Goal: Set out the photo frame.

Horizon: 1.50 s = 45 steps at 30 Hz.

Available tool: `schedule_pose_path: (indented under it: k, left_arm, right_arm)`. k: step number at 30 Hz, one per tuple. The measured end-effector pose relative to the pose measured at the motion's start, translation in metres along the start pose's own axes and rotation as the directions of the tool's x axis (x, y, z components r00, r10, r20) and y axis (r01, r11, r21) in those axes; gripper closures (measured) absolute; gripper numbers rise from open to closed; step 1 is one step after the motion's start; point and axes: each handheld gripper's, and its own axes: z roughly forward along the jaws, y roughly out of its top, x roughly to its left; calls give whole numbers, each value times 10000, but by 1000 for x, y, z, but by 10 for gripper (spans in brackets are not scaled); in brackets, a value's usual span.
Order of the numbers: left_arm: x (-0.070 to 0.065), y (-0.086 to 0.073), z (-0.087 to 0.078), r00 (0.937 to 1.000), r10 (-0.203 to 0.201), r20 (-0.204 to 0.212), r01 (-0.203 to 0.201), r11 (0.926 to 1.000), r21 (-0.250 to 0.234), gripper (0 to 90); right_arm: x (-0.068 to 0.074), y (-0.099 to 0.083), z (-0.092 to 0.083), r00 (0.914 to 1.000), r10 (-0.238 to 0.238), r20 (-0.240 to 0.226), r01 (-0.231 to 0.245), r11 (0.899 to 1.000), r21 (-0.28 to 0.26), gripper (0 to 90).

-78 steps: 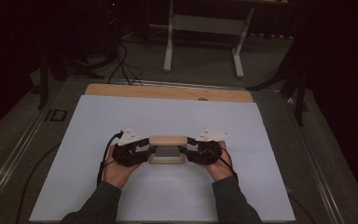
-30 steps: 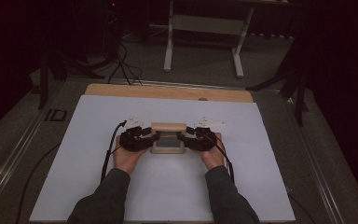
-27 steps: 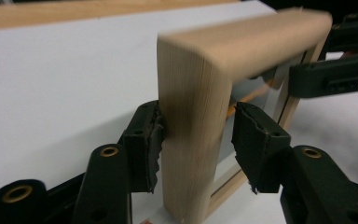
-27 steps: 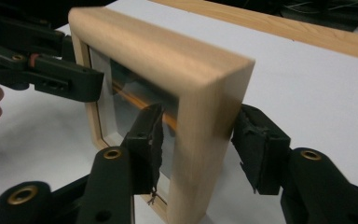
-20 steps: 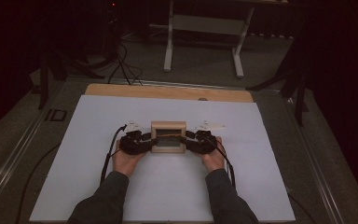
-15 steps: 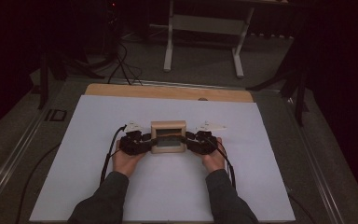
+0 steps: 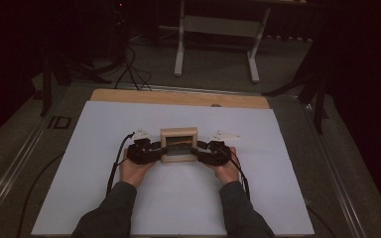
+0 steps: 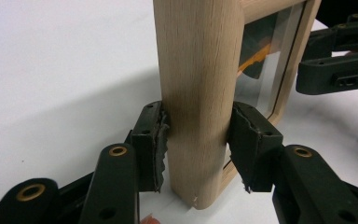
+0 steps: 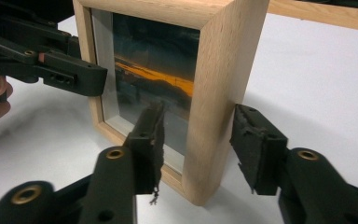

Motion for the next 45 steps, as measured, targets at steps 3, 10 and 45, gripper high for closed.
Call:
schedule_pose_path:
  k: [3,10,45]
  left_arm:
    - [0,0,0,10000,83,-4,-83,10000,9,574]
    - [1,0,0,9999,109,-18,-109,9999,23,577]
    - [0,0,4,9993,-235,304,225,9993,307,519]
  right_arm:
    - [-5,2,5,9994,155,-299,-153,9998,100,462]
    - [-12,7,15,9959,347,-841,-331,9993,194,392]
    - [-9,0,8,9942,527,-937,-496,9981,351,470]
